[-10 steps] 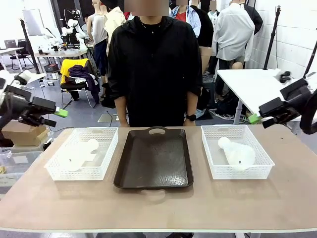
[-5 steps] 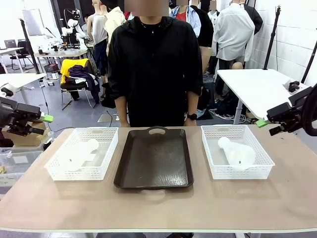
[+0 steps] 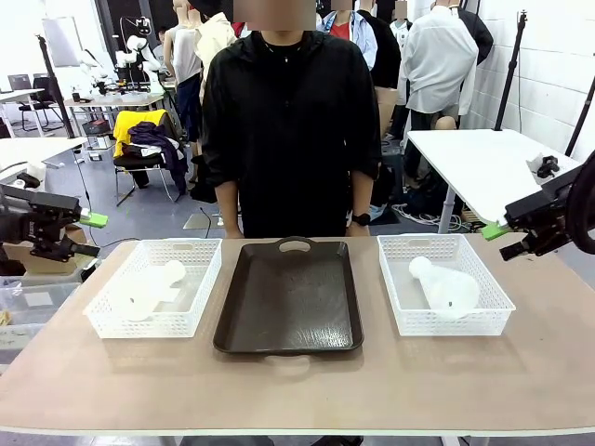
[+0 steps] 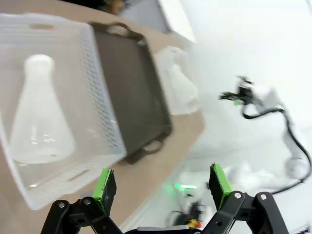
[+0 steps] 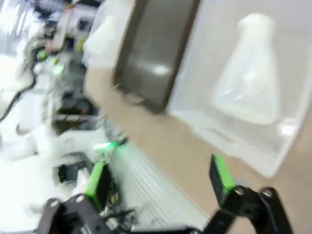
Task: Prepare the laboratory tools.
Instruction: Pick up the Big flask that the person points to.
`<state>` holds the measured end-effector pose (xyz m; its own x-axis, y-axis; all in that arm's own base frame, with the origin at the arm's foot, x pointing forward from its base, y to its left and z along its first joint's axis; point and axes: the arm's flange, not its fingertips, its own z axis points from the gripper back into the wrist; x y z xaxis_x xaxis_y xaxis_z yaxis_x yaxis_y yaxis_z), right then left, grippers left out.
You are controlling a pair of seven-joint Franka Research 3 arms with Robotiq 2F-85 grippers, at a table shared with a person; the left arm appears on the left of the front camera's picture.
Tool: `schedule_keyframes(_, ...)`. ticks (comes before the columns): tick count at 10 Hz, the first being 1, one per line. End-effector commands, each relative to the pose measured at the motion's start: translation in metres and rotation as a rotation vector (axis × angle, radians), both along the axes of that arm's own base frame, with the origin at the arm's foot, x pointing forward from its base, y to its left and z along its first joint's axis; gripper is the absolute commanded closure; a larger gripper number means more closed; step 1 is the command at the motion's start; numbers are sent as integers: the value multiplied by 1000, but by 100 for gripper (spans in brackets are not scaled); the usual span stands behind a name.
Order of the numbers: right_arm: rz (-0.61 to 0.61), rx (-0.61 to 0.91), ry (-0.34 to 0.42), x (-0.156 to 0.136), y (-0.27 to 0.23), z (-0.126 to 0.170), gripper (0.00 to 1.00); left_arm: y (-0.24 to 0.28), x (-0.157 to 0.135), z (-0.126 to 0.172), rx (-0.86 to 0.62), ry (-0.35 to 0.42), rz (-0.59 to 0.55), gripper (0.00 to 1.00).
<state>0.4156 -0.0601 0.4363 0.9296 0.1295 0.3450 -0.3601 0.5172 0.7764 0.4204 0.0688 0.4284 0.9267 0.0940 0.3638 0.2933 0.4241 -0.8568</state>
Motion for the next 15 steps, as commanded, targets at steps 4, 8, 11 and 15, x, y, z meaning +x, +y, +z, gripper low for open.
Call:
schedule_keyframes(4, 43, 310, 87, 25, -78, 23, 0, 38, 8, 8, -173, 28, -25, 0)
schedule_keyframes(8, -20, 332, 103, 38, -97, 14, 0, 49, 6, 9, -164, 33, 8, 0)
schedule_keyframes(11, -59, 334, 119, 41, -107, 10, 0, 48, 9, 3, -140, 64, 21, 0)
schedule_keyframes(15, -87, 382, 126, 41, -114, 9, 0, 31, 11, 20, -71, 47, -6, 0)
